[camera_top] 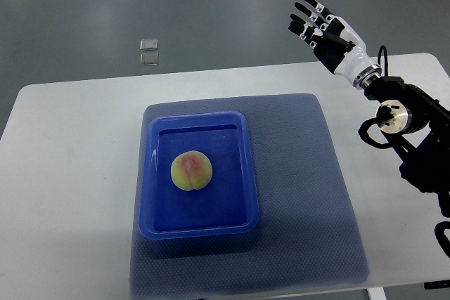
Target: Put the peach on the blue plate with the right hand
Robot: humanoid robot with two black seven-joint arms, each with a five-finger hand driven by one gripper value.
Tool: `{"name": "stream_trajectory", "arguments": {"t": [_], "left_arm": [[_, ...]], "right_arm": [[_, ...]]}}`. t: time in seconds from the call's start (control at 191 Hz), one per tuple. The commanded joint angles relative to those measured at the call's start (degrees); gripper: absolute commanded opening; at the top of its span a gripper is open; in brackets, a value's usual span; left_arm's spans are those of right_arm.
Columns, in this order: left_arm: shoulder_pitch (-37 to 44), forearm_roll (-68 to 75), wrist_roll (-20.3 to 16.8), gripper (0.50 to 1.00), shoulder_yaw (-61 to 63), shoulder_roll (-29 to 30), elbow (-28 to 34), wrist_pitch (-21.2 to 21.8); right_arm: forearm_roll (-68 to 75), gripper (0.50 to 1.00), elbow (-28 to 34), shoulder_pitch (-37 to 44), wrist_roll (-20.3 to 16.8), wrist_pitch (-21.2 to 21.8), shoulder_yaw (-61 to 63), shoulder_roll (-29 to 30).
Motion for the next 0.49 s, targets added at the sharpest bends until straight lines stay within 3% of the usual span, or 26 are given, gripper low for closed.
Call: {"name": "stream_trajectory", "arguments": {"t": [0.0, 0.189, 0.488], "left_arm": [[0.0, 0.0, 0.0, 1.0, 0.0, 0.0, -0.2, 0.1], [0.0, 0.0, 0.0, 1.0, 0.0, 0.0, -0.2, 0.2], [0.0, 0.0, 0.0, 1.0, 0.0, 0.0, -0.2, 0.4]], "right_arm": [[6.7, 0.932, -3.9, -1.0, 1.9, -0.2, 1.3, 2.0], [14.8, 0.932, -7.4, -2.1, 4.9, -0.1, 1.1, 3.1], [14.9, 0.932, -7.7, -2.2, 5.3, -0.2, 1.1, 3.8]]}}
